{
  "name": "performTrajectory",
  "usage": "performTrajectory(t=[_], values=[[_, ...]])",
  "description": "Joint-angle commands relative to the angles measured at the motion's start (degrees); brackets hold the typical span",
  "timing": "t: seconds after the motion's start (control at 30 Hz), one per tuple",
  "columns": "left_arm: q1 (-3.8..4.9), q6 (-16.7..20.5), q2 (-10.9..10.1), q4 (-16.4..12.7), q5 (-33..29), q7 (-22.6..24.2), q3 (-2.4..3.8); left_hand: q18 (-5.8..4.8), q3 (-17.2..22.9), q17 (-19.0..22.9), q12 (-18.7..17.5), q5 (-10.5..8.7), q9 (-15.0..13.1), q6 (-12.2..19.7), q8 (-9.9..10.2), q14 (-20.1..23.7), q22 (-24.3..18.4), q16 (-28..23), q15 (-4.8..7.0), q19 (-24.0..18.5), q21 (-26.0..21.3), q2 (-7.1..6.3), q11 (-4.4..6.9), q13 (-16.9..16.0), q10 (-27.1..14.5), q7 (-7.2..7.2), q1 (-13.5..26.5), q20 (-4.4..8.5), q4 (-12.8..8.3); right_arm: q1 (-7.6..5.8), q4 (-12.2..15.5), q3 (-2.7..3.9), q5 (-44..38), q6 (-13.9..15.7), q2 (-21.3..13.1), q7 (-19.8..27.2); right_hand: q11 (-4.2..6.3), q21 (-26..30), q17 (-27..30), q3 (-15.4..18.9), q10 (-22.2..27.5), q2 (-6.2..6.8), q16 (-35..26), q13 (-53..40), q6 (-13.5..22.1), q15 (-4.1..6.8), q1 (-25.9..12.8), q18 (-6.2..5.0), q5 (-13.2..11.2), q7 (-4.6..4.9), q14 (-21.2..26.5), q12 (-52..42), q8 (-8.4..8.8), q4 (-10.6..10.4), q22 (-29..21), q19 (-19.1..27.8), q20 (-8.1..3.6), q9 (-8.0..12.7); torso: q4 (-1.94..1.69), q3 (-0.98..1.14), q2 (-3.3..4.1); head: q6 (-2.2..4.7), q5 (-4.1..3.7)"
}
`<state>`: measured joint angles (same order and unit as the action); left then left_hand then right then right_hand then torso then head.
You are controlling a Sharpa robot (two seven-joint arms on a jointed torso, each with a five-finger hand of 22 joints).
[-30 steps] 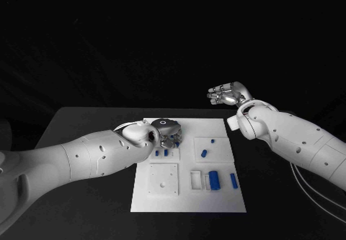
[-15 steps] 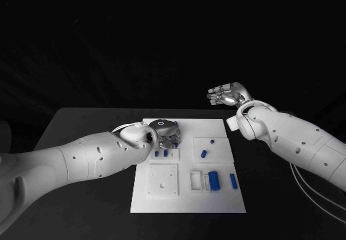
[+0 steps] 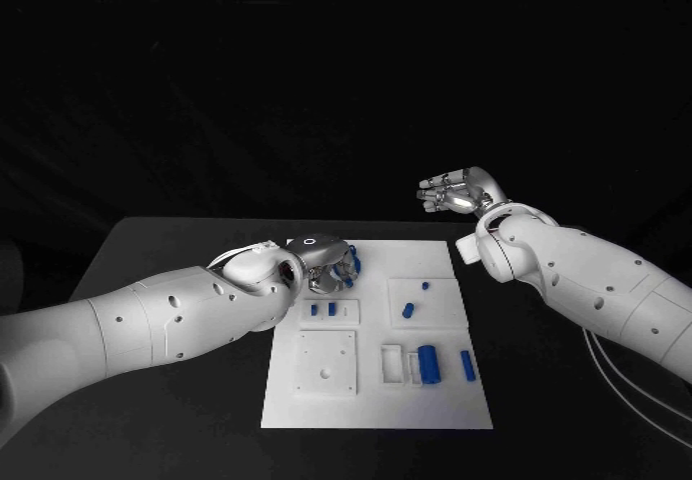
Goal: Assemble the parts on the task board
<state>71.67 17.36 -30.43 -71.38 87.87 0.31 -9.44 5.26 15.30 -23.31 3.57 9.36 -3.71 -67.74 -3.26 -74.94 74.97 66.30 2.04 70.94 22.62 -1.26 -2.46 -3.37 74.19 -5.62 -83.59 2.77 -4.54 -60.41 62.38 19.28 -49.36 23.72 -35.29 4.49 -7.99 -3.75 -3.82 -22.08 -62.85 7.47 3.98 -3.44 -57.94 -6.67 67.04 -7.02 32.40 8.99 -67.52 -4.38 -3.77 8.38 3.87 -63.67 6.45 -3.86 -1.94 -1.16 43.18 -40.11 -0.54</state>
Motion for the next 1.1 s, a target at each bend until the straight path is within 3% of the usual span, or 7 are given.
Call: performTrajectory(t=[0.03, 0.2, 0.57, 1.1], values=[[0.00, 2.3, -0.9, -1.5, -1.6, -0.5, 0.37, 0.78, 0.2, -0.1, -0.2, 0.16, 0.0, 0.4, -0.3, -0.4, 1.1, 0.0, 0.08, 0.0, 0.2, -0.38, -0.09, -0.1, -0.4, -0.08, 0.2, 0.42, -0.1, 0.07, -0.1, 0.01, -0.2, -0.1, -0.1, 0.5, 0.13, -0.2, 0.1, -0.1, 0.4, -0.12, -0.2, 0.1, 0.1, -0.11, 0.2, 0.16, 0.4, 0.07, 0.3, 0.3, 0.16, 0.3, -0.1, 0.3, 0.18, 0.0, -0.01, -0.03, -0.01, 0.10, 0.05], [0.01, 2.4, -2.8, -3.5, -2.1, -0.6, 0.75, 0.80, 0.3, -0.1, -0.2, 0.02, 0.0, 0.4, -0.3, -0.4, 1.1, -0.1, 0.08, 0.0, 0.2, -0.57, -0.08, -0.1, -0.4, -0.07, 0.2, 0.39, 0.0, 0.15, -0.1, 0.01, -0.2, -0.2, -0.3, 0.5, 0.13, -0.2, 0.1, -0.1, 0.4, -0.12, -0.2, 0.1, 0.1, -0.11, 0.2, 0.16, 0.4, 0.07, 0.3, 0.3, 0.16, 0.3, -0.1, 0.3, 0.18, 0.0, 0.02, -0.01, 0.03, 0.12, 0.06], [0.02, 2.3, -6.1, -5.8, -2.6, -0.8, 0.91, 0.79, 0.3, 0.0, -0.2, -0.06, 0.0, 0.4, -0.3, -0.4, 1.1, -0.2, 0.07, -0.1, 0.2, -0.78, -0.10, -0.1, -0.4, -0.07, 0.0, 0.38, 0.2, 0.42, -0.1, 0.00, -0.2, -0.3, -0.6, 0.4, 0.12, -0.2, 0.1, -0.1, 0.4, -0.12, -0.2, 0.1, 0.0, -0.13, 0.2, 0.15, 0.4, 0.04, 0.4, 0.3, 0.17, 0.4, -0.1, 0.3, 0.20, 0.1, 0.08, 0.06, 0.11, 0.01, 0.28], [0.01, 1.5, -7.3, -5.4, -2.6, -1.0, 0.88, 0.77, 0.2, -0.1, -0.2, -0.47, 0.0, 0.4, -0.3, -0.4, 1.1, -0.3, 0.04, -0.1, 0.2, -1.14, -0.12, -0.1, -0.5, -0.06, -0.3, 0.35, 0.8, 0.62, -0.1, -0.01, -0.2, -0.4, -0.6, 0.3, 0.12, -0.2, 0.1, -0.1, 0.4, -0.12, -0.2, 0.1, 0.0, -0.13, 0.2, 0.15, 0.4, 0.04, 0.4, 0.3, 0.17, 0.4, -0.1, 0.3, 0.20, 0.1, 0.18, 0.18, 0.11, -0.07, 0.48]])
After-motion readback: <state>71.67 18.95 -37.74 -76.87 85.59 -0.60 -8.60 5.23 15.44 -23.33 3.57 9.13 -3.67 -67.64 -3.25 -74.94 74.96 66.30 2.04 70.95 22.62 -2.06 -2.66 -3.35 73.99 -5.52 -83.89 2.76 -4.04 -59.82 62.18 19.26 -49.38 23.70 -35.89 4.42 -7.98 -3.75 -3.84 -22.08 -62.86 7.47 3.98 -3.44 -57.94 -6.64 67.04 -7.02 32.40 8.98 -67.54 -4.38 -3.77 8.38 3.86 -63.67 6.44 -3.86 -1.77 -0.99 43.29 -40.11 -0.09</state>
